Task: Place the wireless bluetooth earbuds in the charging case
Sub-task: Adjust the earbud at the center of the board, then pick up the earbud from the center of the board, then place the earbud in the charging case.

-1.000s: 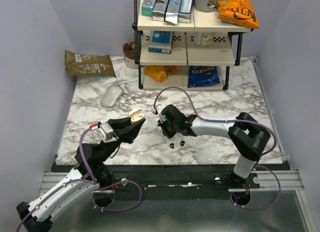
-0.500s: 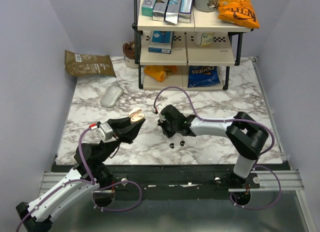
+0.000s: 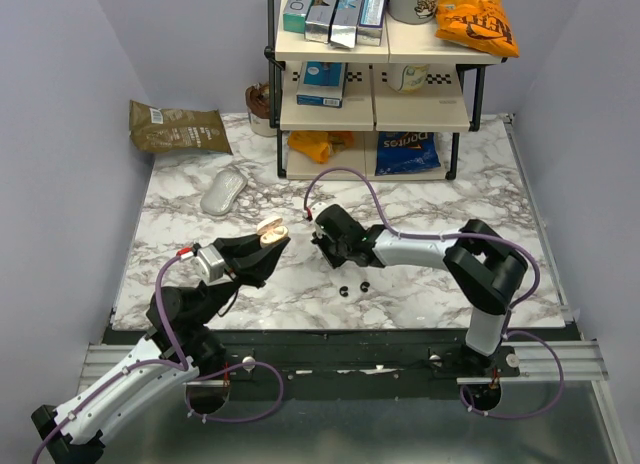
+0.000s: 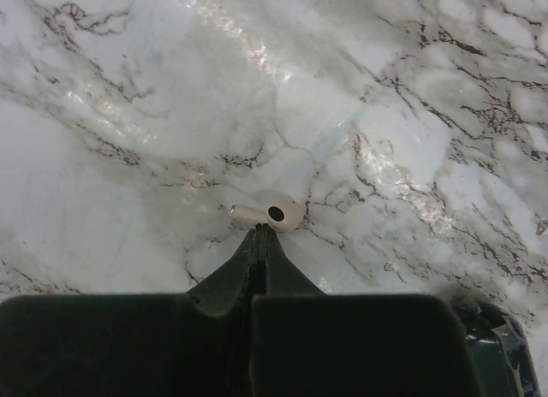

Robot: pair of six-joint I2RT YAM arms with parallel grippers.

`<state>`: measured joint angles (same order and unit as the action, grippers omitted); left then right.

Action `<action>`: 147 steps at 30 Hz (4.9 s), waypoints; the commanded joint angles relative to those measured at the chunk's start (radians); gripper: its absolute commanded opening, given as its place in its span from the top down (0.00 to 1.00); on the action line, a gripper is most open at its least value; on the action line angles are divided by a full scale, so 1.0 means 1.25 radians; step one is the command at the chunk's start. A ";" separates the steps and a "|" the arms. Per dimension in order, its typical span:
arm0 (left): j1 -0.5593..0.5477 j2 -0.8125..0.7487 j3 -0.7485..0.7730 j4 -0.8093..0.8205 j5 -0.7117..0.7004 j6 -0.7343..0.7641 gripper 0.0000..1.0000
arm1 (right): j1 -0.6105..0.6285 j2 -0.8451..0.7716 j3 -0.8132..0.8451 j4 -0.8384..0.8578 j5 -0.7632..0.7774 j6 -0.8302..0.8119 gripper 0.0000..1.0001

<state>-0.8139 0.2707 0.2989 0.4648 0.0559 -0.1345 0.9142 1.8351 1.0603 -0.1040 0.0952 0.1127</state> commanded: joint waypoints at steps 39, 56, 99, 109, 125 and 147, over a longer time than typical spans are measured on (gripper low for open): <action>-0.003 -0.018 0.017 -0.006 -0.007 -0.005 1.00 | -0.038 0.046 0.104 -0.184 0.129 0.563 0.45; -0.004 -0.019 0.020 -0.011 -0.002 -0.009 1.00 | -0.052 0.089 0.118 -0.200 0.091 0.566 0.53; -0.004 0.154 0.070 0.115 0.009 0.018 1.00 | -0.036 -0.371 0.060 -0.052 0.289 0.151 0.99; -0.004 0.378 0.147 0.307 0.053 0.077 1.00 | 0.042 -0.586 0.100 0.032 0.320 -0.046 0.99; 0.009 0.657 0.274 0.482 0.150 0.101 1.00 | 0.074 -0.697 0.087 0.114 0.144 -0.126 0.99; 0.012 0.768 0.431 0.296 0.181 -0.038 1.00 | 0.096 -0.693 -0.006 0.329 0.190 -0.197 0.99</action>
<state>-0.8001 1.2171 0.8177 0.8703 0.2520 -0.1440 1.0260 0.9627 1.0710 0.2108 0.2996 -0.1181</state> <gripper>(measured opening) 0.369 0.246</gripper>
